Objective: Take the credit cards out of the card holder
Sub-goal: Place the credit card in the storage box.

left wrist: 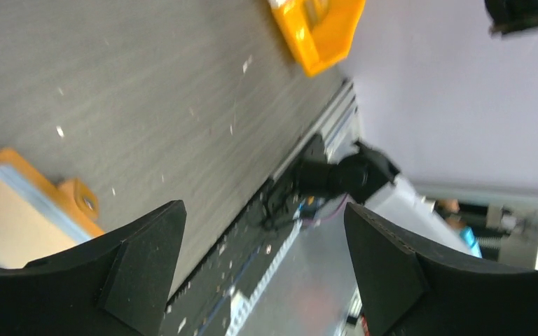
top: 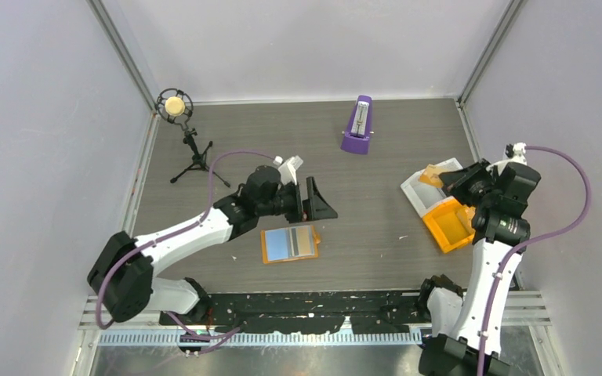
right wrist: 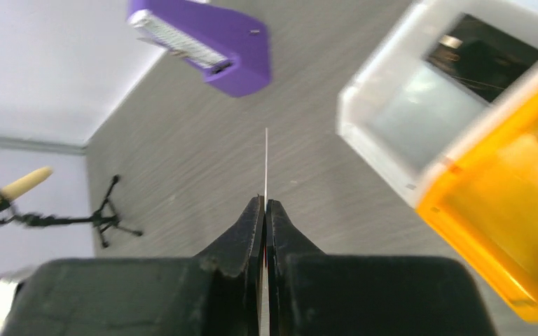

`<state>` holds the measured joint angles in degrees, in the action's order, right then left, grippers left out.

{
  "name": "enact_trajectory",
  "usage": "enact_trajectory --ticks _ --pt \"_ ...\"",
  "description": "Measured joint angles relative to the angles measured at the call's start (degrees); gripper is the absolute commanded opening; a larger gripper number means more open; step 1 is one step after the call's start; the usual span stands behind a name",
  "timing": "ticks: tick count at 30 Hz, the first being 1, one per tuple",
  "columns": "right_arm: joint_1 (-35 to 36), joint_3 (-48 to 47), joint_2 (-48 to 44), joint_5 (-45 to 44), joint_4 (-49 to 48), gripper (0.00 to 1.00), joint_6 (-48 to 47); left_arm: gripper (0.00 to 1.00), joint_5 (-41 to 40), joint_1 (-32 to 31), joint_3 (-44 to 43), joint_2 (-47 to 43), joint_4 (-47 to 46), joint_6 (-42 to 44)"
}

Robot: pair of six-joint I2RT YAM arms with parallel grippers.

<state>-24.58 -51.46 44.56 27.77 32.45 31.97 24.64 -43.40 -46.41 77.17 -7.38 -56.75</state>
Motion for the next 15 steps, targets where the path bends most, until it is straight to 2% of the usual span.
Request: enact_trajectory --ticks 4,8,15 --pt "-7.52 0.24 -0.07 -0.83 5.95 0.05 -5.95 0.89 -0.70 -4.96 -0.37 -5.07 9.11 4.94" --pt "-14.47 3.56 -0.72 -1.03 7.82 0.05 -10.88 0.89 -1.05 -9.64 -1.16 -8.28 15.82 9.18" --pt "-20.06 7.37 -0.79 -2.23 8.26 0.05 -16.09 0.89 -1.64 -10.10 -1.14 -10.71 22.25 12.33"
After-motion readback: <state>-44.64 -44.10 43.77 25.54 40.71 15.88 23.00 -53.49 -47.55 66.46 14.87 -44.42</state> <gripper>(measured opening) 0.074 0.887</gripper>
